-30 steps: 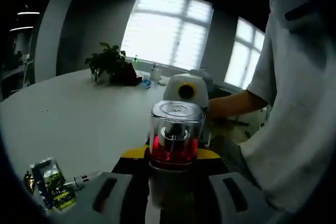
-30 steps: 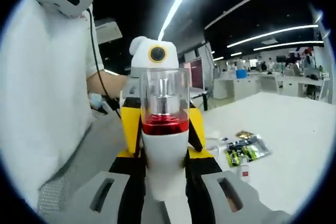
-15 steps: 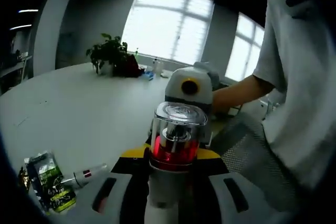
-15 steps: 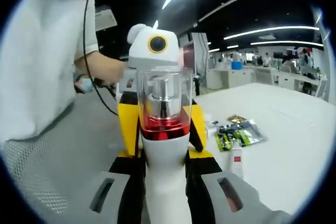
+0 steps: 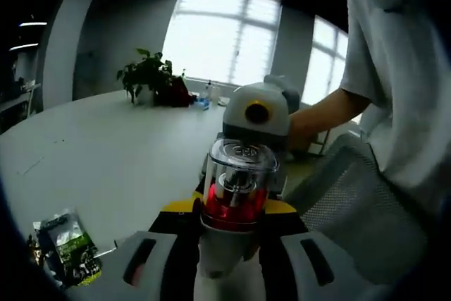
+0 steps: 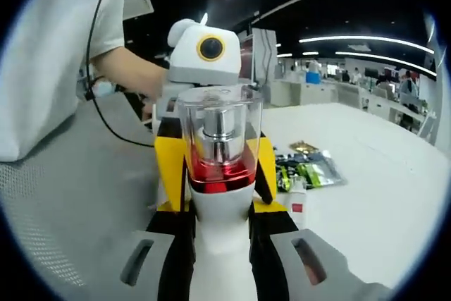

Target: Arrange the skincare products in the storage area until every visible bottle or jar stands upright without overlapping.

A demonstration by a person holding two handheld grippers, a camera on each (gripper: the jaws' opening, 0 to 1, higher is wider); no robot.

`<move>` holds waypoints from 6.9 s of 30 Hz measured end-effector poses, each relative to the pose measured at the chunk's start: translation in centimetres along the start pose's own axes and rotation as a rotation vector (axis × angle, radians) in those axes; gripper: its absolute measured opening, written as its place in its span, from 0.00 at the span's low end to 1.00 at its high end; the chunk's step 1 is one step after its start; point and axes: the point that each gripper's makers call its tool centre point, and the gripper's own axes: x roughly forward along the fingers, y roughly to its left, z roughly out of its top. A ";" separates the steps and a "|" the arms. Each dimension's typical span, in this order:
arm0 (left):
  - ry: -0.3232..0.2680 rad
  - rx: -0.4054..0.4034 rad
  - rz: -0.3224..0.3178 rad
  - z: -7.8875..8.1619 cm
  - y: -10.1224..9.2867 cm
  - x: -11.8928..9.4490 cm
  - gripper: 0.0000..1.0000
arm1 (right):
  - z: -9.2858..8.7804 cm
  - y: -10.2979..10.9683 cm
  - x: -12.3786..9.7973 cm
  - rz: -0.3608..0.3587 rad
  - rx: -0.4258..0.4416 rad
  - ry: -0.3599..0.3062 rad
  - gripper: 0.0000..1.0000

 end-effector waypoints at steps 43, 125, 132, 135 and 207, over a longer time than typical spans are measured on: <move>-0.129 -0.002 0.040 2.9 11.5 2.2 0.27 | -0.5 -12.8 0.4 -0.060 -0.052 0.047 0.28; -0.072 -0.093 0.186 2.8 7.8 0.2 0.70 | -1.8 -9.6 -5.8 -0.363 0.251 0.112 0.90; -0.041 -0.126 0.259 0.9 6.4 -2.2 0.80 | -1.2 -8.1 -6.2 -0.387 0.331 0.103 0.98; -0.030 -0.157 0.301 0.1 5.8 -3.2 0.85 | -1.3 -7.3 -6.0 -0.385 0.341 0.115 0.99; 0.012 -0.371 0.724 -6.7 -3.6 -22.8 0.97 | 5.4 1.5 -8.5 -0.638 0.490 -0.044 1.00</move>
